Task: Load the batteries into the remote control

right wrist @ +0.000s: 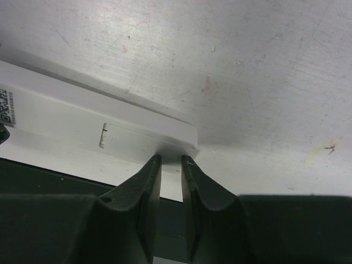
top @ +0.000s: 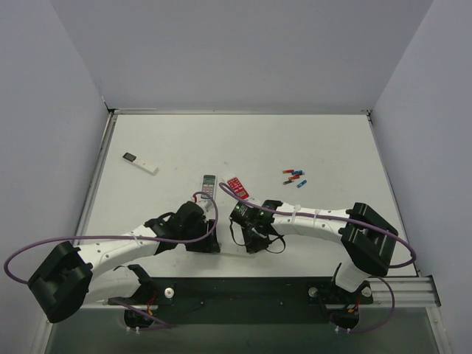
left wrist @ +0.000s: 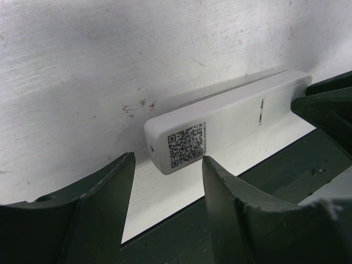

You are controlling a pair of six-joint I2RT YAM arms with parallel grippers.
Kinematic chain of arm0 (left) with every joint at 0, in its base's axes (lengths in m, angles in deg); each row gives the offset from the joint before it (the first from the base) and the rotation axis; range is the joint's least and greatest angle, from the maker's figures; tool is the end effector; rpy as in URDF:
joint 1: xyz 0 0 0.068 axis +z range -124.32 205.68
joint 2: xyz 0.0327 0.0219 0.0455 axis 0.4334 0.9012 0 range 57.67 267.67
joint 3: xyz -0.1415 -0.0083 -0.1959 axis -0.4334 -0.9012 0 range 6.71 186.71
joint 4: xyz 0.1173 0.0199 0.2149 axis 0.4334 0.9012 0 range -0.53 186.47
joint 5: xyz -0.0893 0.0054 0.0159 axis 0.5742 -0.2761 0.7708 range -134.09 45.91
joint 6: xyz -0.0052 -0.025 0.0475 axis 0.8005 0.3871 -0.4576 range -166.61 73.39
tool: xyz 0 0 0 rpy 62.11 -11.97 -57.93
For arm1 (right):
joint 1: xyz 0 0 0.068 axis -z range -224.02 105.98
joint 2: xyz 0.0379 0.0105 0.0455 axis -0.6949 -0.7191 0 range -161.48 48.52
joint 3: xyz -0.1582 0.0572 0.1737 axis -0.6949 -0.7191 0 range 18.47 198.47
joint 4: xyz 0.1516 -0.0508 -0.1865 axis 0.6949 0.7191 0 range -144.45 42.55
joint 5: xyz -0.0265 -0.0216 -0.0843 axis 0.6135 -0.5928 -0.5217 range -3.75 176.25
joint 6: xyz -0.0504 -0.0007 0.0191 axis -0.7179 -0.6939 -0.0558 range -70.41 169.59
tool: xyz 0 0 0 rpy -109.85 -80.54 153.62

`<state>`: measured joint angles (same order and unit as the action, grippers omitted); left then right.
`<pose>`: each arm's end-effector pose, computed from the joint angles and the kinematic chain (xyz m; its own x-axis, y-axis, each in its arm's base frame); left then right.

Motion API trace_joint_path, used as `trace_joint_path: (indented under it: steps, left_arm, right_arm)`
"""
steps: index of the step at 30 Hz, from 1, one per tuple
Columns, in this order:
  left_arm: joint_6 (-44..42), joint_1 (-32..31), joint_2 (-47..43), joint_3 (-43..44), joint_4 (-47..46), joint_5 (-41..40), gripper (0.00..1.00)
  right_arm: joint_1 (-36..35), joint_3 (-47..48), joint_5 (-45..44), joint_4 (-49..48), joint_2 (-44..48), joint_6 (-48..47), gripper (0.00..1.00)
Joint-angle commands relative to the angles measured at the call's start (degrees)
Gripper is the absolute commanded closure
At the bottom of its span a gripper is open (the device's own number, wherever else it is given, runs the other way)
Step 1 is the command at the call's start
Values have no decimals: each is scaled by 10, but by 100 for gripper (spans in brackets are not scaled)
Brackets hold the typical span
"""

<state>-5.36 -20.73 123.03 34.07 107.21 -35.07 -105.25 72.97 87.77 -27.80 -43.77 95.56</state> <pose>0.1347 -0.1497 0.1408 -0.9402 0.0433 -0.3378 0.2079 0.8586 -0.4685 0.1405 0.2578 0.1539 -0.9357 -0.2110 -0.2826 -0.3007 0.8960 0.3268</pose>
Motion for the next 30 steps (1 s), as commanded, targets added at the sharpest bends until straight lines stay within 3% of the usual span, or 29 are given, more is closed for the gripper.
trace_joint_path:
  steps: [1,9,14,30]
  left_arm:
    - [-11,0,6,14,-27,6,39]
    - [-14,-1,13,16,-32,13,44]
    - [-13,0,11,13,-33,12,44]
    - [-24,0,27,14,-46,32,44]
  right_arm:
    - [-8,-4,11,11,-30,-1,85]
    - [-8,-6,1,16,-22,4,85]
    - [-12,11,-13,49,-28,9,78]
    - [-22,56,-68,116,-61,34,70]
